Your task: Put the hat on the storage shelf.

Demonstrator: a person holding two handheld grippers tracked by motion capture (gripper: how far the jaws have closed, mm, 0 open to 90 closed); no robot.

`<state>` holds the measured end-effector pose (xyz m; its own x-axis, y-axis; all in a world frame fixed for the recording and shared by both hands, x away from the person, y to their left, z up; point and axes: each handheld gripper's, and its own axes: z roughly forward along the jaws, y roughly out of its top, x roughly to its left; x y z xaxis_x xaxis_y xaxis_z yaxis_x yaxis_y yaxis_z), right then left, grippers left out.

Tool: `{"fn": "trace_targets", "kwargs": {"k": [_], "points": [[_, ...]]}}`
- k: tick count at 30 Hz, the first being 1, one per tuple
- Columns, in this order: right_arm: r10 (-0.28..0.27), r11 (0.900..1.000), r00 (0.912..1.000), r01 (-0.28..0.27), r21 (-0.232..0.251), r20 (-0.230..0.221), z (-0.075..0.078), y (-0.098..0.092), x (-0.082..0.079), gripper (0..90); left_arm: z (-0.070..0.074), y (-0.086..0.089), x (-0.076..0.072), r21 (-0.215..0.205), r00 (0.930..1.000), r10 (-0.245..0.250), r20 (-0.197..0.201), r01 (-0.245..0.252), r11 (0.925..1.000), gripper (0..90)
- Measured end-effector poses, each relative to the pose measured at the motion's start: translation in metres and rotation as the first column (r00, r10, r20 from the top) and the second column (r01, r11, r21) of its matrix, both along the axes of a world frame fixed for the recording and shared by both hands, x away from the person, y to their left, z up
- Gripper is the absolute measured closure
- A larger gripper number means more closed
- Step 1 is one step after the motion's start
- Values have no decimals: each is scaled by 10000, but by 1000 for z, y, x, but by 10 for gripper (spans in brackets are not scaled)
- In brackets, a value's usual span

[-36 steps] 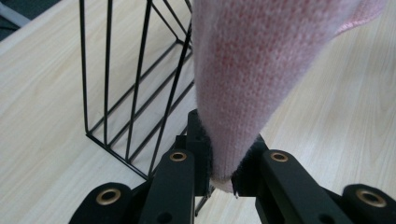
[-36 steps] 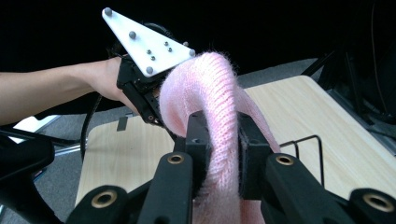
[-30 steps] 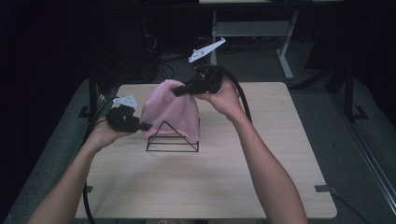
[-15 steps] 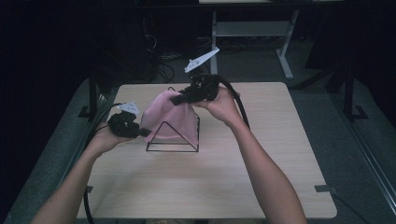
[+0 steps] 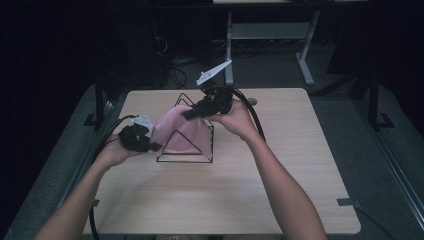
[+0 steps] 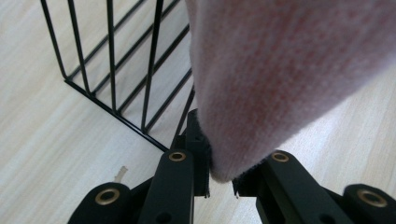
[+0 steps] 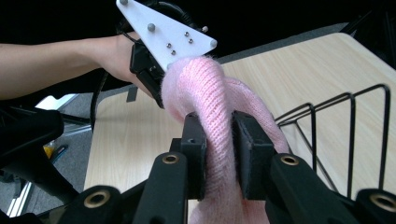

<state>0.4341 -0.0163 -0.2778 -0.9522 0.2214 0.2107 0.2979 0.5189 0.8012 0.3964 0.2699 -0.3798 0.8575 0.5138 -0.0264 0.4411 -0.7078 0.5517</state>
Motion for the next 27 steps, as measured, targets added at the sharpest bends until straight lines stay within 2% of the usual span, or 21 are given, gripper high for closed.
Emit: {"fn": "trace_targets", "kwargs": {"k": [2, 6, 8, 12, 18, 22, 25, 27], "points": [[-5, 10000, 10000, 5, -43, -72, -4, 0, 0, 746, -4, 1, 0, -29, 9999, 75, -78, -75, 10000, 796], [28, 10000, 9998, -28, -35, -188, -11, 1, 1, 739, -8, 1, 1, 183, 9998, -65, -200, 68, 9998, 796], [22, 10000, 9992, -23, -23, -400, -14, 1, 1, 734, -11, 0, 2, 192, 9997, -74, -247, 79, 9998, 797], [77, 10000, 9985, -77, 6, -537, -20, 1, 2, 727, -16, 0, 4, 366, 9997, -115, -219, 123, 9993, 803], [147, 9999, 9971, -148, -4, -753, -30, 1, 3, 711, -22, -2, 5, 983, 9997, -247, -95, 255, 9948, 802], [165, 9999, 9962, -165, 10, -861, -32, 1, 3, 705, -25, -4, 5, 978, 9998, -121, -132, 134, 9951, 802], [134, 9999, 9960, -132, 35, -879, -33, 1, 3, 694, -27, -5, 6, 1322, 9998, -161, -81, 170, 9911, 801], [105, 9999, 9958, -103, 32, -908, -35, 0, 3, 681, -30, -5, 7, 1670, 9997, -239, -90, 251, 9856, 800]]}}
